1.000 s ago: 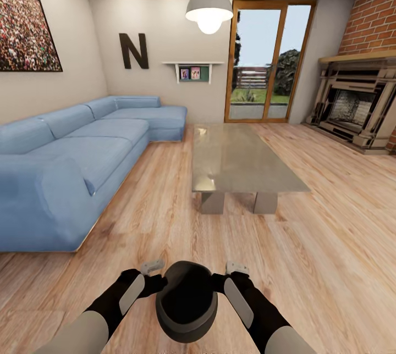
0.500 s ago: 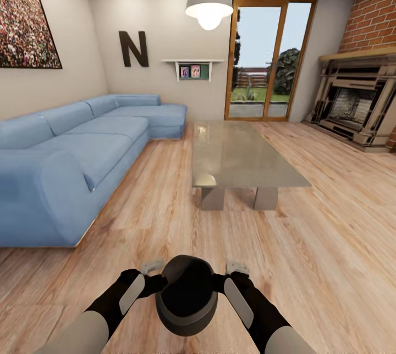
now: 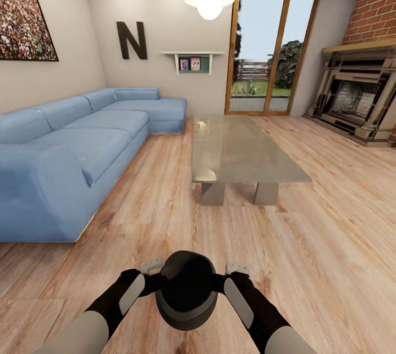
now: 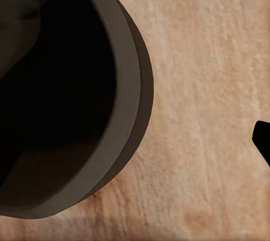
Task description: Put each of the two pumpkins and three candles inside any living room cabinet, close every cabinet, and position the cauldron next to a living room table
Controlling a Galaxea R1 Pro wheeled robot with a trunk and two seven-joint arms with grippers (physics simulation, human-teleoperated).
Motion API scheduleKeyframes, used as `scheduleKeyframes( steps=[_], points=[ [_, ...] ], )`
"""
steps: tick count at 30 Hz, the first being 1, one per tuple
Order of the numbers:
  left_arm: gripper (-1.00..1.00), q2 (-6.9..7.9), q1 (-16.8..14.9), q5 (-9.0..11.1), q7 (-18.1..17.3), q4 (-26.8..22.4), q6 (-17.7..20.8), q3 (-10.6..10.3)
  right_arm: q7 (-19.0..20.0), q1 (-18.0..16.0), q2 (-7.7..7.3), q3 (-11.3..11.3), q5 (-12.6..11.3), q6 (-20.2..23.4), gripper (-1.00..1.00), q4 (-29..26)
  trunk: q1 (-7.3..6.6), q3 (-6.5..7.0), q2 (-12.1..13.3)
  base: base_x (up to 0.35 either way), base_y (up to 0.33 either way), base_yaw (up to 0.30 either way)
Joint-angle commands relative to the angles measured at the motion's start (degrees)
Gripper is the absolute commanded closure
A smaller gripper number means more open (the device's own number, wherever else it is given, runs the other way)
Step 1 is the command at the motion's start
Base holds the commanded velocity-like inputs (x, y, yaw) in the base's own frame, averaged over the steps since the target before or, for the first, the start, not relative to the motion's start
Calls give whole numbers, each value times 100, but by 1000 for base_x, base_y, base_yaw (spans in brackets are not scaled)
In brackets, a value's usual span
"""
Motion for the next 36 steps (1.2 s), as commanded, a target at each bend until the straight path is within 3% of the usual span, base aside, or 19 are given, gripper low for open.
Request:
scheduleKeyframes(
  steps=[1, 29, 36],
  points=[
    [-100, 4, -2, 60, 52, -11, 13, -34, -57, -4, -4, 22, -61, 6, -100, -8, -1, -6, -2, 0, 0, 0],
    [-100, 8, -2, 55, 52, -11, 12, -36, -57, -4, -4, 25, -59, -122, -100, 4, -1, -6, -2, 80, 0, 0],
    [-100, 3, -2, 55, 52, -11, 12, -36, 224, -45, 4, 174, -54, -524, -100, 631, -1, -6, -2, 0, 0, 0]
  ],
)
